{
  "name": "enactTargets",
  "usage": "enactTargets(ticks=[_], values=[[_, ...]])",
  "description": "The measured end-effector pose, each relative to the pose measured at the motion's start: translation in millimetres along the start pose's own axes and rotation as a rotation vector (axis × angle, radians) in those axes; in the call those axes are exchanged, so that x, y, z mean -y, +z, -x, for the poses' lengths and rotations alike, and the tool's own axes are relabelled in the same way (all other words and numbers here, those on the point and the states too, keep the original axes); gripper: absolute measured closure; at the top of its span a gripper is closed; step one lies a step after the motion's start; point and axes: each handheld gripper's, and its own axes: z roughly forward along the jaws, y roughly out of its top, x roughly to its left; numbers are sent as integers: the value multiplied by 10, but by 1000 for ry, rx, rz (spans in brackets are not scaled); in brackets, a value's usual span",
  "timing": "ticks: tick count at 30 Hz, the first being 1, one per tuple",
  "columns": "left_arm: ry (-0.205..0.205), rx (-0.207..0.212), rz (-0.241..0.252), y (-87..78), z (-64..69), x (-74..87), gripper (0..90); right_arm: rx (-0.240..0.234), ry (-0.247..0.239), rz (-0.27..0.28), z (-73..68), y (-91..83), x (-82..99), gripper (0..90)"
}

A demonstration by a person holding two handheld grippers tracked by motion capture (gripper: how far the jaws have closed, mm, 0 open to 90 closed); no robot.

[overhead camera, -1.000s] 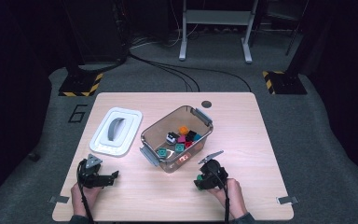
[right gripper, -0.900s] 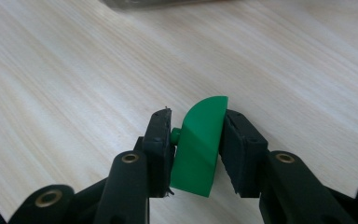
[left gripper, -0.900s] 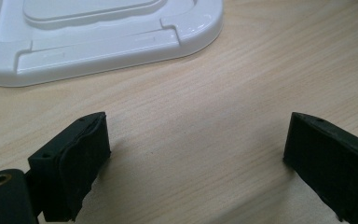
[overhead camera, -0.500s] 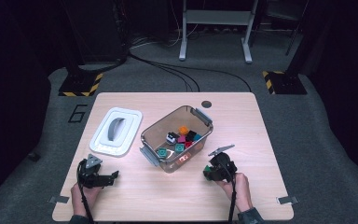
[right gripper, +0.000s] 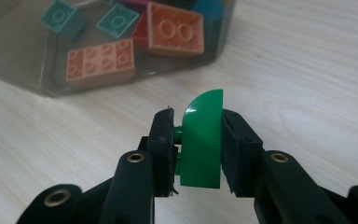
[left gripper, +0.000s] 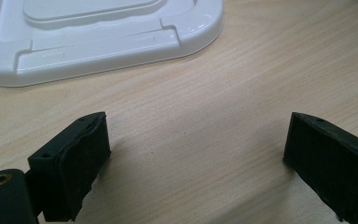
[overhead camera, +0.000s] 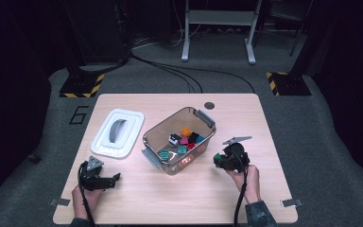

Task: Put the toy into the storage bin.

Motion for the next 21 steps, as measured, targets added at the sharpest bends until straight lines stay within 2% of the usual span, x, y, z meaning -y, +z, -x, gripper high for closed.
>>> enactTargets(ticks=[13,21], values=[[-2,0,1,0,3,0,67,54,17,66,226,-165,-233,676],[0,0,0,0,1,0,68,87,12,106,275,-318,-403,675]])
